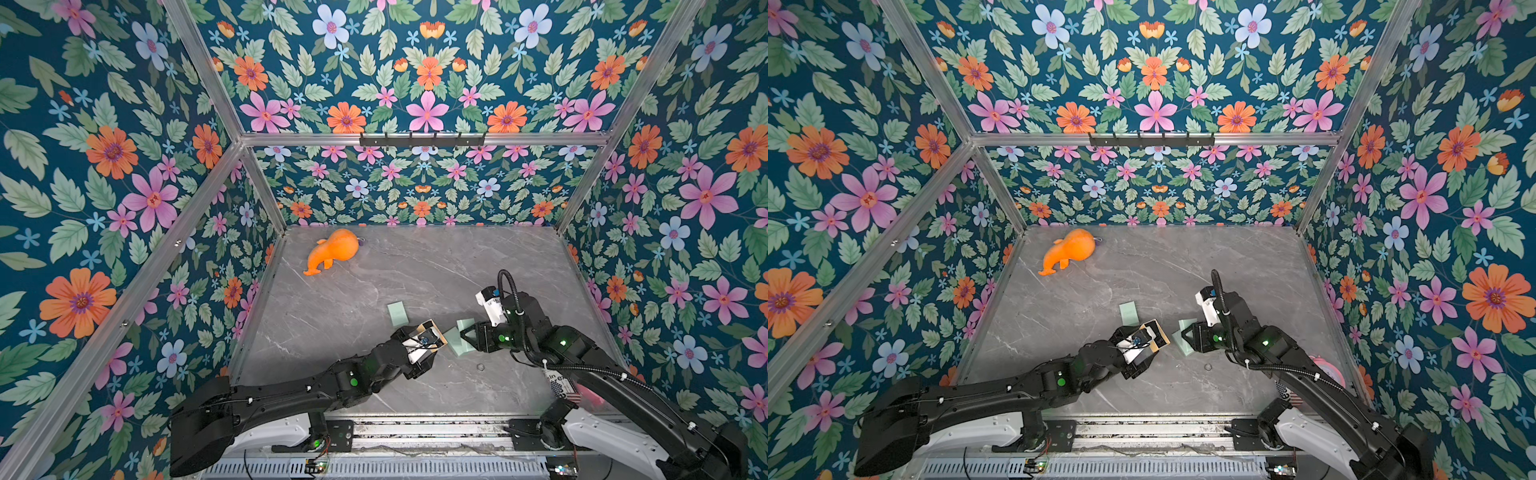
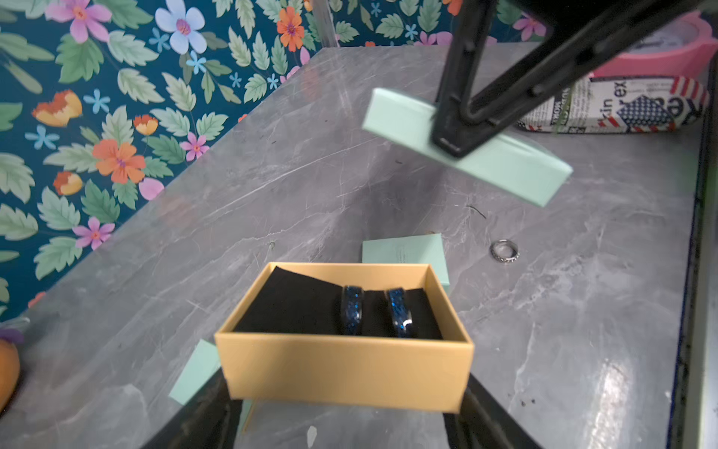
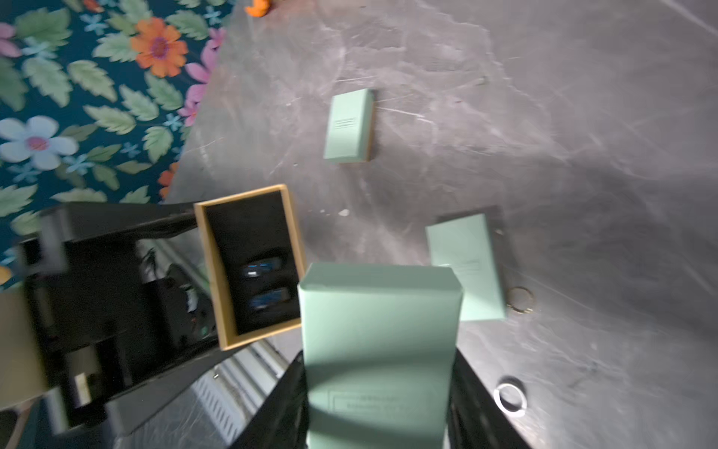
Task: Take the rings out of the lift-off lid box
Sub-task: Place the jewelry box at the center of the board, then place the lid at the center of the board.
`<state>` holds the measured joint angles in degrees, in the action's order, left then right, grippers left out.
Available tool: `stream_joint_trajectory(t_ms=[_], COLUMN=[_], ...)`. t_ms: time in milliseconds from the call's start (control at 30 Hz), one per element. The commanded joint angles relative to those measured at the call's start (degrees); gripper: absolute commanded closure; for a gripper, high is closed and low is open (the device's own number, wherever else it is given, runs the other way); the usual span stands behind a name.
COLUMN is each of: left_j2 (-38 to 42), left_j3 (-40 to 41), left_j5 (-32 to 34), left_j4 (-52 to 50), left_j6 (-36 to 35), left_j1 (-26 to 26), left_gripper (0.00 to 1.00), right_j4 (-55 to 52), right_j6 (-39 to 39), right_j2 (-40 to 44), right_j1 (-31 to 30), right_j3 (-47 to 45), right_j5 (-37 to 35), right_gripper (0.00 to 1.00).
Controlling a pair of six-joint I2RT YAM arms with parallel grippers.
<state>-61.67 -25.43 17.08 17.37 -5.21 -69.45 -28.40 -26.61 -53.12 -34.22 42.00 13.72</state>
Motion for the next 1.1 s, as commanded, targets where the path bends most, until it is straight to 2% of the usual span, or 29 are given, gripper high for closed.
stream_joint_trajectory(t_ms=[0, 133, 233, 433, 567, 767, 900, 1067], left_j2=[-0.6, -2.9, -5.1, -12.6, -18.2, -26.8, -30.3, -34.0], left_j3=[2.5, 5.6, 6.7, 5.5, 5.0, 1.8, 0.7, -0.3], left_j5=[5.3, 13.1, 18.7, 29.0, 32.5, 36.8, 38.0, 39.0], left_j4=[6.1, 10.1, 11.8, 12.4, 13.9, 13.4, 13.6, 10.8], left_j6=[12.3, 21.7, 28.9, 38.6, 47.8, 54.3, 58.3, 66.6], left_j1=[-0.8, -3.9, -6.7, -12.9, -15.5, -18.8, -20.2, -21.5], left_gripper=[0.46, 0.48, 0.44, 0.43, 0.42, 0.40, 0.40, 0.37], right_j4=[-1.9, -2.3, -2.7, -1.6, -1.5, -0.1, -0.8, 0.0], right_j6=[-3.3, -4.1, -4.2, -4.9, -4.5, -4.0, -3.1, -2.4], right_j2=[0.8, 1.2, 0.1, -4.3, -7.8, -11.8, -15.2, -19.5], right_j1=[3.3, 7.8, 10.0, 12.0, 12.5, 13.6, 13.8, 14.3], right_j3=[-1.8, -4.1, -4.9, -5.5, -4.9, -4.2, -2.7, -1.9], right_j5=[-3.3, -4.1, -4.6, -5.2, -6.6, -6.7, -8.4, -9.3], right_gripper=[0.58, 0.58, 0.59, 0.59, 0.59, 0.59, 0.59, 0.59])
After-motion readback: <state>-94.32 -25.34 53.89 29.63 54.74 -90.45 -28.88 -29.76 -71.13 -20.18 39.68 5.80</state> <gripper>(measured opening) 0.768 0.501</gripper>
